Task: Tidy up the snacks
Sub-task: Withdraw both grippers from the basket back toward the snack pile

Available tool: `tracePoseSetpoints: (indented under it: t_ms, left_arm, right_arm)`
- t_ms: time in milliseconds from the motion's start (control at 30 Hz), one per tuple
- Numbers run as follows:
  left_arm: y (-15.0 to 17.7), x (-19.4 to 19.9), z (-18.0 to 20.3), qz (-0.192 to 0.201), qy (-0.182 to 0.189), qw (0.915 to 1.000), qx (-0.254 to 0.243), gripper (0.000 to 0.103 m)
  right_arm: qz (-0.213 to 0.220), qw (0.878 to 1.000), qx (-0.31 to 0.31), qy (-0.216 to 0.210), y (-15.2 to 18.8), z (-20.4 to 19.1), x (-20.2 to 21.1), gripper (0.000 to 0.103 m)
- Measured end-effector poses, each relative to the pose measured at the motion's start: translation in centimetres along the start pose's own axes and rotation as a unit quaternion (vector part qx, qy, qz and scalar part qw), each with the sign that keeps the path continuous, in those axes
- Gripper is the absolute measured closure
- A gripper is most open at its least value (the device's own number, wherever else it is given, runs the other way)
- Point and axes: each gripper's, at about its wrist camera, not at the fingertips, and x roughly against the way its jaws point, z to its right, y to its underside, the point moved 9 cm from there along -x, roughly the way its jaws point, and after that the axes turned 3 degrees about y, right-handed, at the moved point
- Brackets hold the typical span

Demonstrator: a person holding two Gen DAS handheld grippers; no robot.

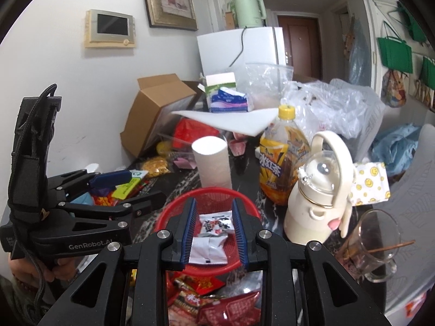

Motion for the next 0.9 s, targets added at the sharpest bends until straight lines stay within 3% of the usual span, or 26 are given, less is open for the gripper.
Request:
tracePoseSetpoints:
  t_ms: [433,767,900]
  left_arm:
    - [2.6,8.3,2.7,0.050,-0.001,0.9986,-0.015,0.032]
    - [7.3,11.2,4.2,0.053,0.012,0.9983,-0.020,0.032]
    - [9.4,11.7,4.3,0.047,0.014,0.9987,-0.015,0.032]
  right_arm:
    - [0.043,0.999,0.017,-0.016,1.6,-3.4,7.1,0.076]
    - [0.040,0.999,0.021,-0.015,5.7,-5.3,10.3,0.072]
    - [0.033,0.999,0.018,-0.018,7.6,-6.0,10.7,0.064]
